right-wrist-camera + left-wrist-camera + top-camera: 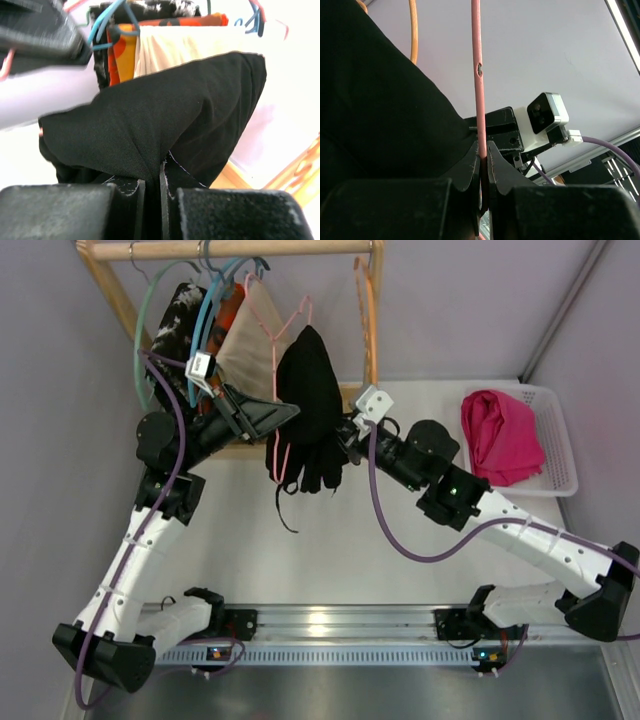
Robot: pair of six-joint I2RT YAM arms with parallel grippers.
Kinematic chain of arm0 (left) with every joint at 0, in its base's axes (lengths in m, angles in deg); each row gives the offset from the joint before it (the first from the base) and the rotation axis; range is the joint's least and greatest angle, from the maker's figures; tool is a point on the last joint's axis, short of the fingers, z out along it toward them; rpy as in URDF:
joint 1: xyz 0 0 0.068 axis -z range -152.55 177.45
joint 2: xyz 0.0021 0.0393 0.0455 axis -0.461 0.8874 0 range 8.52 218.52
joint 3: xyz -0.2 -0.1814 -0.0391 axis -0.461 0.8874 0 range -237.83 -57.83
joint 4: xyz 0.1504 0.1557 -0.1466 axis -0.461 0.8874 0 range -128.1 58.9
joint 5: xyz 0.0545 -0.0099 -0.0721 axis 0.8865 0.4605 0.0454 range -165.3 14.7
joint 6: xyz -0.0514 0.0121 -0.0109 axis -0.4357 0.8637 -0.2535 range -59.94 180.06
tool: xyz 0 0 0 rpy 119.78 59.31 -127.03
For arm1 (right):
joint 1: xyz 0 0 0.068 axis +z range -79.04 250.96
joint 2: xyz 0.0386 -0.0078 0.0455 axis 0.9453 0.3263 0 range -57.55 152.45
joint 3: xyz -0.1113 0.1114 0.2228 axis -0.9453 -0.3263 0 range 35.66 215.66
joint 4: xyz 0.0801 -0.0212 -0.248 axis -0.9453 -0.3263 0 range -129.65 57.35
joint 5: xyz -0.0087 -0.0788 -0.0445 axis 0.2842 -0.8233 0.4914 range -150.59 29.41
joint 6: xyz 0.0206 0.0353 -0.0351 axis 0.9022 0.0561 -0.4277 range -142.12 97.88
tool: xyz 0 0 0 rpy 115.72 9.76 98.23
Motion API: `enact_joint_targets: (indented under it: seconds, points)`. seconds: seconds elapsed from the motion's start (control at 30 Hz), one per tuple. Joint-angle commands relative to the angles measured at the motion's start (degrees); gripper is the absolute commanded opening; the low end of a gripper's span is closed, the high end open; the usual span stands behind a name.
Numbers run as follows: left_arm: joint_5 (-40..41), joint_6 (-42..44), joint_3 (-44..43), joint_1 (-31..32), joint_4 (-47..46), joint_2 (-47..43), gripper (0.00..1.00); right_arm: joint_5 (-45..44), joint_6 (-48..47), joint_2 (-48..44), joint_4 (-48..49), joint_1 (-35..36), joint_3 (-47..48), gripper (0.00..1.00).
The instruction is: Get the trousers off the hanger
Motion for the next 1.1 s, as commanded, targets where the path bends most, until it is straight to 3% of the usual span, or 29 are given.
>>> enact_joint_targets:
  seconds: [0.0,0.33,1.07]
  points:
    - [0.7,3.8,-2.6,0.1,-3.8,-0.4,0.00,1.2,-1.3,-3.8,2.3,-0.6,-1.7,0.00]
    - [1.3,8.2,3.4,0.0,2.6,-3.7,0.00,0.8,3.1,-6.0,-1.6,-5.1,6.6,0.00]
    - [6.7,15.6,13.1,-0.6,14.3,-7.6,0.00,3.2,6.7,-6.5,-1.1,-5.2,23.7,0.00]
